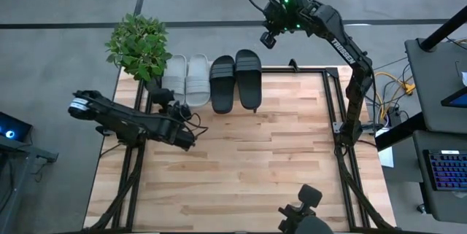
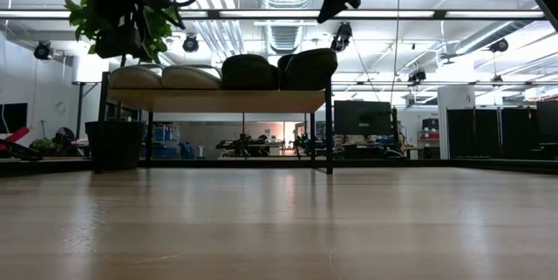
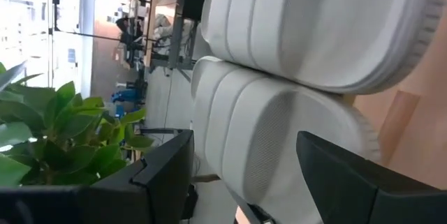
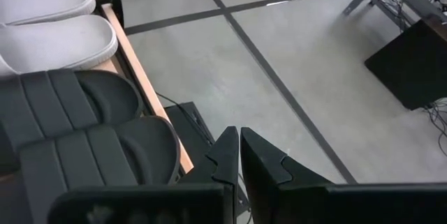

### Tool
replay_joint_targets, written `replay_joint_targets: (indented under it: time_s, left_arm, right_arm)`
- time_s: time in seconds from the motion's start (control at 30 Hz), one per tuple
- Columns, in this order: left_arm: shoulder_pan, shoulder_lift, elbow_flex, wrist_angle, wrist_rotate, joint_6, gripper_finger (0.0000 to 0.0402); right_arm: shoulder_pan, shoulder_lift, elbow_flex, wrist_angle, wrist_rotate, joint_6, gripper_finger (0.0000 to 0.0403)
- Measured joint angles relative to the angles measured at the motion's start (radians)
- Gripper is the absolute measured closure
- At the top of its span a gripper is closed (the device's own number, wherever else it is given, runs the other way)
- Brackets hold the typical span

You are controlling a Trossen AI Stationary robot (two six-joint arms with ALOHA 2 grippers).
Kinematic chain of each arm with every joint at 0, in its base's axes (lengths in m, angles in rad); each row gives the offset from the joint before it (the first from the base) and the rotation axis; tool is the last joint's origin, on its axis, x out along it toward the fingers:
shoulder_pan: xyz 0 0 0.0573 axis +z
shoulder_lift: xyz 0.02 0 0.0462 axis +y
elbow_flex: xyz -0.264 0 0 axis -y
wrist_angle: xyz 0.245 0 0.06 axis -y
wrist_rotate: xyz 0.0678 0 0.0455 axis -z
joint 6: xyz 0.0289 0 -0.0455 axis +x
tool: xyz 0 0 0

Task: Pick and place slides into the shelf
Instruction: Adjust the pair of grey slippers on the shelf

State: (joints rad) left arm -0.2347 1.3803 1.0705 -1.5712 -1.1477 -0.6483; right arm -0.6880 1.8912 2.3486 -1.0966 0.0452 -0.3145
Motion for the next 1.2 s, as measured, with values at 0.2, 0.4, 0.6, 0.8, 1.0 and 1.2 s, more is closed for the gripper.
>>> replay_joint_targets:
  time_s: [0.2,0.4,0.6,0.8,1.0,1.2]
  left_arm:
    - [0.031,-0.008,-0.033,0.000,0.002,0.007,0.0164]
    - [0.059,-0.008,-0.045,0.000,-0.014,0.008,0.0164]
    - [0.095,-0.008,-0.061,0.000,-0.046,0.001,0.0164]
    - [0.133,-0.008,-0.105,0.005,-0.063,-0.001,0.0164]
    - [0.143,-0.006,-0.146,0.029,-0.074,-0.001,0.0164]
    - [0.144,-0.006,-0.147,0.057,-0.092,0.000,0.0173]
  right_arm:
    - [0.000,0.000,0.000,0.000,0.000,0.002,0.0394]
    - [0.000,0.000,0.000,0.000,-0.001,0.014,0.0394]
    - [0.000,0.000,0.000,0.001,-0.047,0.045,0.0394]
    - [0.003,0.000,0.000,0.002,-0.080,0.053,0.0394]
    - [0.009,0.000,0.000,0.002,-0.079,0.078,0.0394]
    - [0.017,0.000,0.000,0.002,-0.080,0.085,0.0394]
